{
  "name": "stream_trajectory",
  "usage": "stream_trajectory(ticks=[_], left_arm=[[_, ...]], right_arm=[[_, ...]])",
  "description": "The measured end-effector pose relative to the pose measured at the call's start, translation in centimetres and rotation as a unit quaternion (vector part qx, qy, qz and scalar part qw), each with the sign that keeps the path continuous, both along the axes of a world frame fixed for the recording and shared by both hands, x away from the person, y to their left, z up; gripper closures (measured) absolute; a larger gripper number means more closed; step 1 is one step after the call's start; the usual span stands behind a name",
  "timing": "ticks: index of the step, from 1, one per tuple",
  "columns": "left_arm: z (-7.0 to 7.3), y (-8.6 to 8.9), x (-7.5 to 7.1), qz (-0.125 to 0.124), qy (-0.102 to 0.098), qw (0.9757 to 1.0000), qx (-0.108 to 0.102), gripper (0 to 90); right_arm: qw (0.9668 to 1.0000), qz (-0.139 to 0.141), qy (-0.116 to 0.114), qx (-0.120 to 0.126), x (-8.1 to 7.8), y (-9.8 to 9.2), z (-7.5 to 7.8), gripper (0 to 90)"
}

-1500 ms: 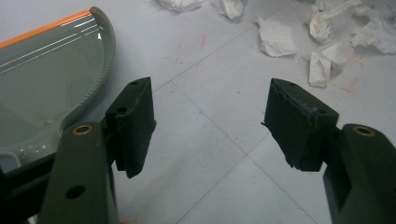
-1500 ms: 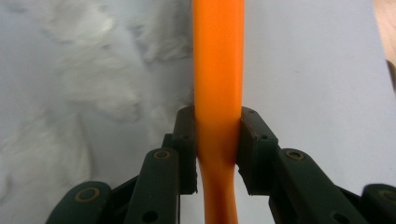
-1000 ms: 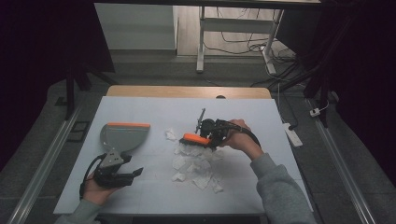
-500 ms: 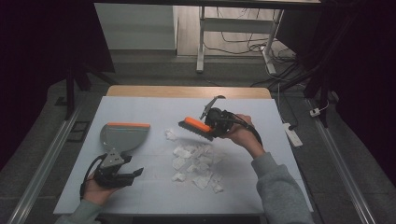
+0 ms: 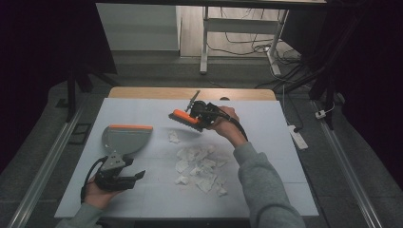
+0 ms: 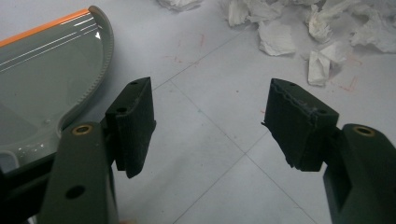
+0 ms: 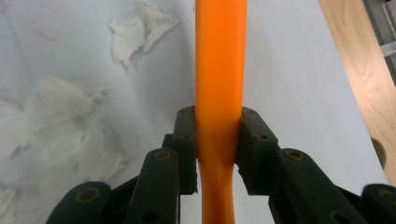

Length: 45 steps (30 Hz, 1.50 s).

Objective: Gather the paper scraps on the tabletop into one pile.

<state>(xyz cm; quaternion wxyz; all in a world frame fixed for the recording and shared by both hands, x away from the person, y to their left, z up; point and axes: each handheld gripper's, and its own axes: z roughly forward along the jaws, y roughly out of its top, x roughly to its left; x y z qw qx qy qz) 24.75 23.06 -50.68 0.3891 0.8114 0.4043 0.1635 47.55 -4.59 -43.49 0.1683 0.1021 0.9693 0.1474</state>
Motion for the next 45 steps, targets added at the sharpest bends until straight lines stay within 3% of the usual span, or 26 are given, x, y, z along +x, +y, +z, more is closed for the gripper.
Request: stream_trajectory(ticks=[3, 11, 15, 22, 26, 28, 33, 39, 40, 42, 43, 45], left_arm=[[0.1, 0.0, 0.0, -0.005, 0.003, 0.9999, -0.013, 34.5], [0.0, 0.1, 0.1, -0.002, 0.003, 0.9999, -0.012, 34.6], [0.0, 0.0, 0.1, -0.002, 0.004, 0.9999, -0.011, 34.6], [0.0, -0.1, 0.0, -0.003, 0.004, 0.9999, -0.009, 34.6], [0.0, 0.0, 0.0, -0.002, 0.003, 0.9999, -0.009, 34.6], [0.0, 0.0, -0.1, -0.003, 0.003, 1.0, -0.009, 34.6], [0.0, -0.2, 0.0, -0.004, 0.004, 1.0, -0.006, 34.6], [0.0, -0.2, -0.1, -0.002, 0.003, 1.0, -0.005, 34.6], [0.0, -0.2, 0.0, -0.001, 0.003, 1.0, -0.005, 34.7], [0.0, -0.2, 0.0, -0.001, 0.003, 1.0, -0.005, 34.6], [0.0, -0.2, 0.0, -0.001, 0.003, 1.0, -0.005, 34.6], [0.0, -0.1, -0.1, 0.0, 0.002, 1.0, -0.006, 34.6]], right_arm=[[0.9996, 0.019, -0.008, -0.017, 0.4, 1.2, -0.7, 71.0], [0.9989, 0.035, 0.009, -0.031, 0.8, 2.3, -1.8, 71.0], [0.997, 0.048, 0.009, -0.061, -0.3, 3.0, -2.0, 71.0], [0.9943, 0.07, 0.011, -0.081, -1.8, 3.2, -2.1, 71.1], [0.9871, 0.12, 0.028, -0.103, -3.9, 2.4, -1.6, 71.1], [0.9869, 0.118, 0.031, -0.105, -4.5, 2.1, -1.5, 71.0], [0.9905, 0.112, 0.025, -0.076, -5.9, 0.0, -0.2, 71.0], [0.9961, 0.087, 0.009, -0.012, -6.3, -2.4, 2.8, 71.0], [0.9976, 0.069, -0.001, 0.007, -6.2, -3.1, 3.2, 71.0], [0.9982, 0.057, -0.002, 0.015, -6.2, -3.4, 3.4, 71.0], [0.9989, 0.04, 0.005, 0.023, -6.3, -3.7, 3.5, 70.9], [0.9985, 0.031, 0.011, 0.044, -6.3, -4.1, 3.4, 71.0]])
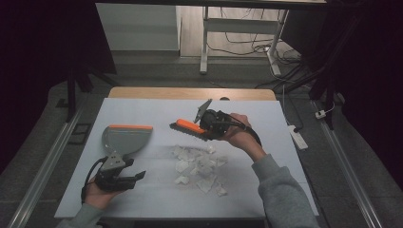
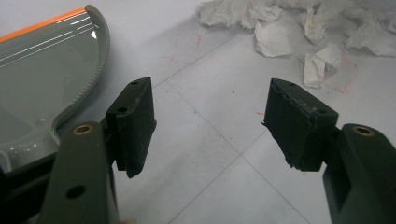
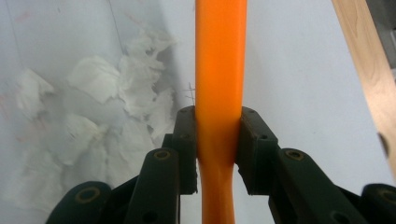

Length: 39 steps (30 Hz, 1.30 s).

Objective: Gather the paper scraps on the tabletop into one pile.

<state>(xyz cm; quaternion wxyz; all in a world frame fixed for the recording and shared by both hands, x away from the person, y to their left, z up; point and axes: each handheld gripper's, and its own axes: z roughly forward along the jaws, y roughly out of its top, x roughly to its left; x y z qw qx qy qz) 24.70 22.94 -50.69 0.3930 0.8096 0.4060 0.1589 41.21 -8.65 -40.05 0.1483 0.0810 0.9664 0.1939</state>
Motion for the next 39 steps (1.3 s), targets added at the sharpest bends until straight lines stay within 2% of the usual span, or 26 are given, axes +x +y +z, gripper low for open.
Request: stream_trajectory(ticks=[1, 3, 7, 10, 14, 19, 21, 22, 23, 25, 26, 27, 28, 29, 31, 34, 37, 38, 39], left_arm=[[0.0, 0.0, 0.0, 0.0, 0.0, 1.0, 0.0, 34.6], [-0.1, 0.0, 0.0, 0.001, 0.001, 1.0, 0.0, 34.6], [0.0, 0.1, 0.0, 0.003, 0.0, 1.0, -0.001, 34.6], [0.0, 0.1, -0.1, 0.003, -0.001, 1.0, 0.0, 34.6], [0.0, 0.1, -0.1, 0.004, -0.002, 1.0, 0.0, 34.6], [0.0, 0.1, -0.1, 0.004, -0.002, 1.0, 0.0, 34.6], [0.0, 0.2, -0.1, 0.004, -0.001, 1.0, 0.001, 34.6], [0.0, 0.2, -0.1, 0.005, 0.0, 1.0, 0.001, 34.6], [0.0, 0.2, -0.1, 0.006, 0.0, 1.0, 0.001, 34.6], [0.0, 0.4, -0.1, 0.008, 0.0, 1.0, -0.001, 34.6], [0.0, 0.4, -0.1, 0.009, -0.001, 1.0, -0.002, 34.6], [0.0, 0.5, -0.1, 0.011, -0.002, 0.9999, -0.002, 34.6], [0.1, 0.6, -0.2, 0.011, -0.003, 0.9999, -0.002, 34.6], [0.1, 0.6, -0.2, 0.012, -0.003, 0.9999, -0.002, 34.6], [0.1, 0.6, -0.2, 0.012, -0.004, 0.9999, -0.003, 34.6], [0.1, 0.6, -0.2, 0.011, -0.004, 0.9999, -0.002, 34.6], [0.1, 0.6, -0.2, 0.013, -0.004, 0.9999, -0.003, 34.6], [0.1, 0.6, -0.2, 0.013, -0.004, 0.9999, -0.003, 34.6], [0.1, 0.7, -0.2, 0.013, -0.003, 0.9999, -0.003, 34.6]], right_arm=[[0.9999, -0.009, 0.002, 0.007, -0.3, 0.0, 0.0, 71.0], [0.9998, -0.01, -0.004, 0.017, -0.7, 0.0, -0.1, 71.0], [0.9982, -0.022, 0.025, 0.05, -2.2, 0.4, -0.1, 71.0], [0.9972, -0.015, 0.045, 0.058, -3.4, 0.8, -0.5, 71.0], [0.9963, -0.012, 0.056, 0.064, -4.4, 0.8, -0.9, 70.9], [0.9937, -0.017, 0.081, 0.075, -5.5, 0.6, -1.0, 70.9], [0.9919, -0.001, 0.099, 0.081, -6.5, 0.6, -0.9, 71.0], [0.9919, -0.001, 0.099, 0.081, -6.5, 0.6, -0.9, 71.0], [0.991, 0.008, 0.11, 0.077, -7.2, 0.8, -0.9, 70.9], [0.9905, 0.012, 0.115, 0.075, -7.6, 0.9, -1.0, 71.0], [0.9891, 0.018, 0.131, 0.065, -8.3, 1.3, -1.3, 71.0], [0.9891, 0.018, 0.131, 0.065, -8.3, 1.3, -1.3, 71.0], [0.9872, 0.023, 0.149, 0.051, -9.2, 1.8, -1.8, 70.9], [0.9872, 0.023, 0.149, 0.051, -9.2, 1.8, -1.8, 70.9], [0.9867, 0.029, 0.158, 0.021, -9.9, 2.4, -2.5, 70.9], [0.9862, 0.034, 0.162, -0.011, -10.3, 3.1, -3.6, 70.9], [0.9866, 0.034, 0.158, -0.022, -9.8, 3.5, -4.5, 71.0], [0.9872, 0.031, 0.153, -0.03, -9.6, 3.6, -4.7, 71.0], [0.9896, 0.026, 0.138, -0.029, -9.3, 3.6, -4.7, 71.0]])
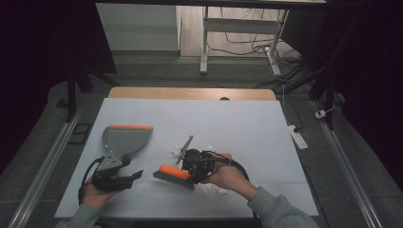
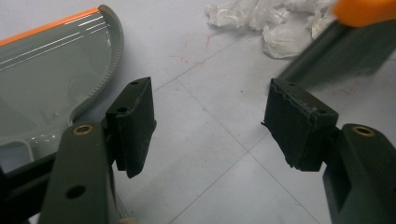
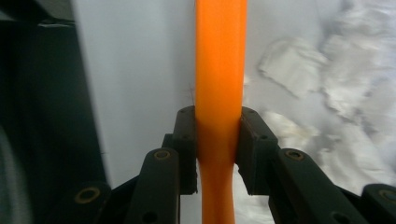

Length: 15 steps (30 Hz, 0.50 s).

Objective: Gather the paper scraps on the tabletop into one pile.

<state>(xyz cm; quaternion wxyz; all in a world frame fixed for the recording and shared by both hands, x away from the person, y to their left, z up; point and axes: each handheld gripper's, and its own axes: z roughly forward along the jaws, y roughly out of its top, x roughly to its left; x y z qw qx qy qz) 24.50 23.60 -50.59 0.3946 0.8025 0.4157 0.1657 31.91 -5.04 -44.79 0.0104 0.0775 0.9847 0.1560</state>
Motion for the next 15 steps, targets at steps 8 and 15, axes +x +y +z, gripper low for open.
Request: stream_trajectory(ticks=[8, 15], left_arm=[[-0.1, 0.0, 0.0, -0.001, 0.002, 1.0, 0.0, 34.6], [-0.1, 0.0, 0.0, 0.0, 0.001, 1.0, 0.001, 34.6]], right_arm=[[0.9986, -0.045, -0.026, -0.008, 3.5, -0.3, 0.1, 70.9], [0.9964, -0.052, -0.047, 0.047, 3.2, -1.6, 2.9, 70.9]])
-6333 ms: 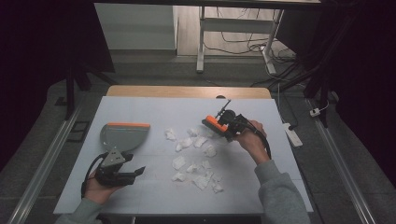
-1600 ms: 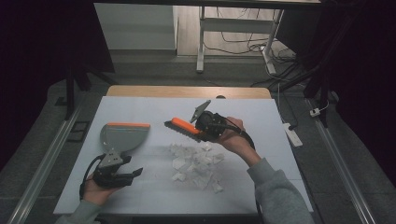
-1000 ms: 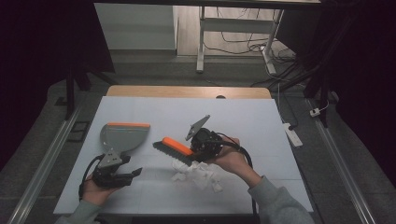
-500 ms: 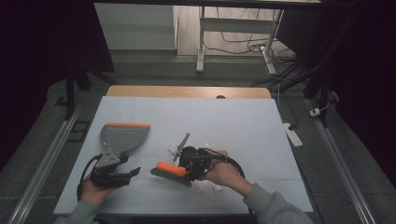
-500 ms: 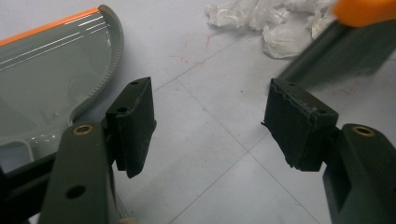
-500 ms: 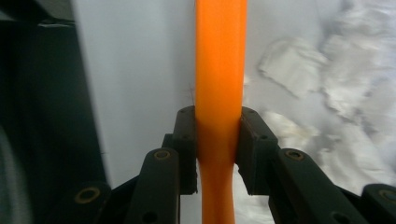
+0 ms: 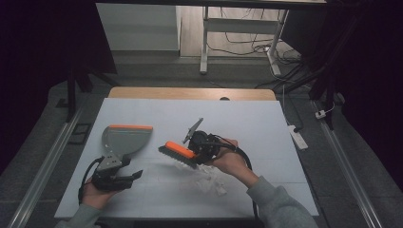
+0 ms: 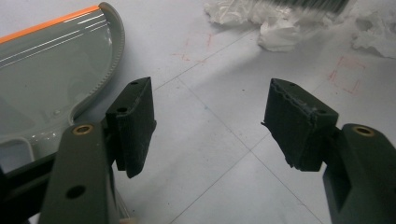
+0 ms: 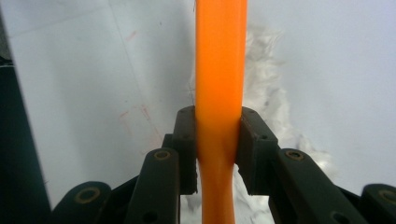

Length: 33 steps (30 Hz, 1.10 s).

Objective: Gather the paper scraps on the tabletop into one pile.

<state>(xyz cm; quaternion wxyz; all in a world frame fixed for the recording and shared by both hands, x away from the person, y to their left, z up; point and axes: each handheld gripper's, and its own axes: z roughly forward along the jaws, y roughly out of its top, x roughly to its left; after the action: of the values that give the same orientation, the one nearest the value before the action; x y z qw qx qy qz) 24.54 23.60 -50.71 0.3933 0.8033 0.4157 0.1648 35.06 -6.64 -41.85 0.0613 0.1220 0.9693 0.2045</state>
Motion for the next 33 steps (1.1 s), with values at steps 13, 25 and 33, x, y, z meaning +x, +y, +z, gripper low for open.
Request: stream_trajectory(ticks=[13, 25, 33], left_arm=[[-0.1, -0.2, 0.0, 0.001, 0.001, 1.0, 0.003, 34.5], [-0.1, -0.4, 0.0, 0.001, 0.0, 1.0, 0.005, 34.4], [-0.1, -0.4, 0.0, 0.002, 0.0, 1.0, 0.007, 34.4]], right_arm=[[0.9991, 0.036, 0.02, 0.004, -3.5, -5.8, 1.0, 71.0], [0.9868, 0.104, 0.076, -0.098, -6.3, -7.7, -2.0, 70.9], [0.9866, 0.105, 0.032, -0.121, -4.0, -5.6, -2.3, 70.9]])
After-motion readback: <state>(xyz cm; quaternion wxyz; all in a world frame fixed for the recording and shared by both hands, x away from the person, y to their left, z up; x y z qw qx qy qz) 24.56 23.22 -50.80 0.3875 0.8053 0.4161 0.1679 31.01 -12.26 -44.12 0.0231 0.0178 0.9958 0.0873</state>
